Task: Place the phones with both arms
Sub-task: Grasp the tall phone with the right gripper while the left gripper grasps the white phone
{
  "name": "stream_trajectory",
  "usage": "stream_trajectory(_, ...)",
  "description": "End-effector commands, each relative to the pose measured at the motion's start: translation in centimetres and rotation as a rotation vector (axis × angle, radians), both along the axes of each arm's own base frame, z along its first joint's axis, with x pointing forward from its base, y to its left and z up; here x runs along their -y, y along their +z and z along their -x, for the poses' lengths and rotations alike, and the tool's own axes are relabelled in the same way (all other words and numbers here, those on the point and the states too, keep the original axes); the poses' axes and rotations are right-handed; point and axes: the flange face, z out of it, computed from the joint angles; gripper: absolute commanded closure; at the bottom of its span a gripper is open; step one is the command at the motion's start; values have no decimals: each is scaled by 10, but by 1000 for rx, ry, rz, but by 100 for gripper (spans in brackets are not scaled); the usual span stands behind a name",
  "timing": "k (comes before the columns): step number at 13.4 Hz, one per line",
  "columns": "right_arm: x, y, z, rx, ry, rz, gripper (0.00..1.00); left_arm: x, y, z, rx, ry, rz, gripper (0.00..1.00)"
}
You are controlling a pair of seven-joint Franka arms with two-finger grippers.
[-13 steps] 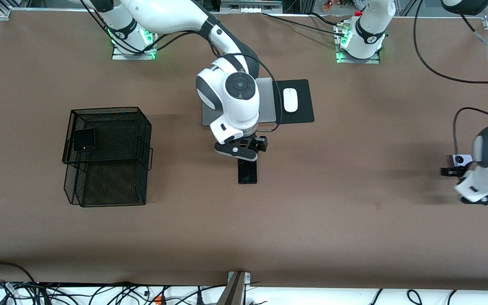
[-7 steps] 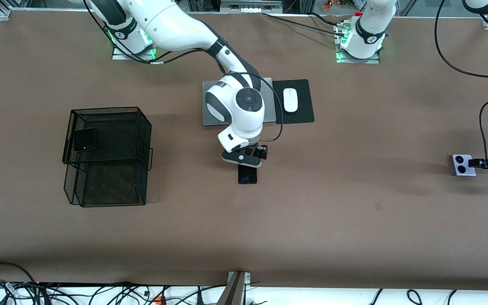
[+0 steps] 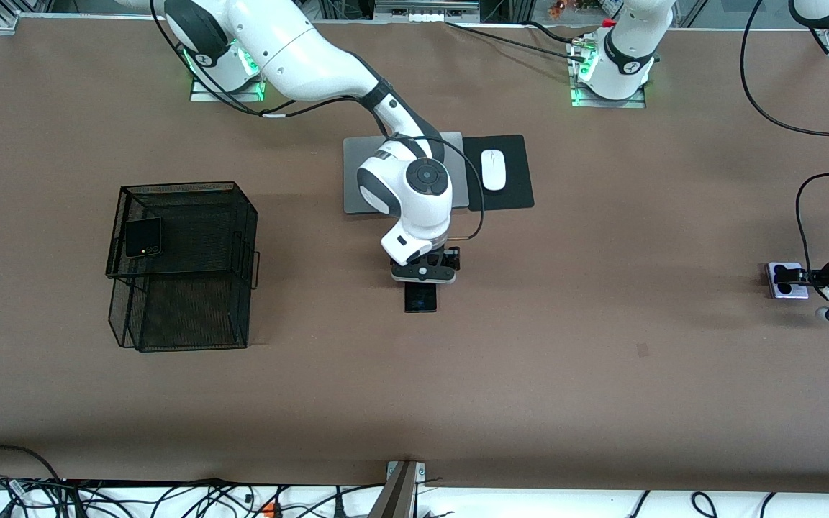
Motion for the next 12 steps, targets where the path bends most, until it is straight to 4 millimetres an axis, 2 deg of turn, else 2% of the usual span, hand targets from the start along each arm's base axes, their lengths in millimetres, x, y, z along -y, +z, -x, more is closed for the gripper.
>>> stream_trajectory(1,2,1,-1,48,57,43,0,-6,-13,9,1,10,53,0)
stream_trajectory(4,8,-14,-2,49,50,45,0,-6,-18,9,-6,2,45,0)
stream_trajectory(6,7,-19,-1,51,49,32,0,-7,-21,10,-2,4,47,0)
stream_trajectory(9,9,-21,-2,48,33,28,0,-9,-37,11,12,4,49,0)
stream_trajectory(11,9,-29,-1,49,35,23,0,-9,-37,11,13,2,47,0)
stream_trajectory(12,8,-30,-1,51,38,21,1,-10,-37,11,12,-4,45,7)
